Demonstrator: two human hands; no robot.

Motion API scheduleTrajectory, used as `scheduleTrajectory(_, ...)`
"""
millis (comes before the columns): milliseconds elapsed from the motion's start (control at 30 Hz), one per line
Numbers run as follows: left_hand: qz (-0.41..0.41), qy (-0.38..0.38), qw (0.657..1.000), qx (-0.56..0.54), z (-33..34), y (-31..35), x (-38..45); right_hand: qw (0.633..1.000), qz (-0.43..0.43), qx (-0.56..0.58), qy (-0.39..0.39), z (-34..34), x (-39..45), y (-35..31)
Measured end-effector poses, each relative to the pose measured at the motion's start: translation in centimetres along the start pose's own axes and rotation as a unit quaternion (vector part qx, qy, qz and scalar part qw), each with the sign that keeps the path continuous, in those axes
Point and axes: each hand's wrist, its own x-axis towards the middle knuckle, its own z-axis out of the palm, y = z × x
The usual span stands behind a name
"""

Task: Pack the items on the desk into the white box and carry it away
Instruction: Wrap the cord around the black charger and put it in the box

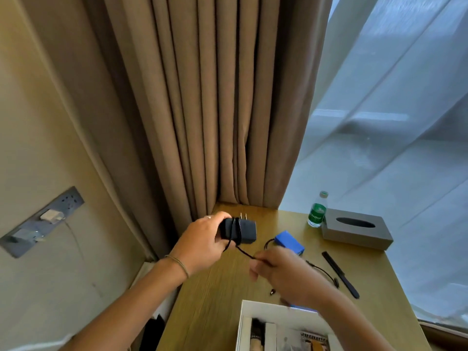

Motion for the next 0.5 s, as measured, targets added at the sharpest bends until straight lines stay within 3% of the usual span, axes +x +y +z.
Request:
scheduleTrajectory(200,0.115,-0.141,0.983,0.003,1.1,1.9,-2.3,0.995,-0.079,-0.021,0.051,-5.7,0.8,0.3)
scheduleTrajectory(300,0.156,-0.178,0.97,-0.051,0.8,3.4,-3.1,0.993,-0.104,0.0,0.049,-5.8,1.7,1.8)
scheduleTrajectory(400,0.156,-0.169,0.964,-0.134,-0.1,3.9,-3.4,0.985,-0.101,0.133,0.036,-4.7,1.8,4.0)
scheduleTrajectory(500,0.123,-0.112,0.963,-0.21,-0.4,3.7,-3.3,0.961,-0.037,0.272,0.029,-2.0,1.5,5.9)
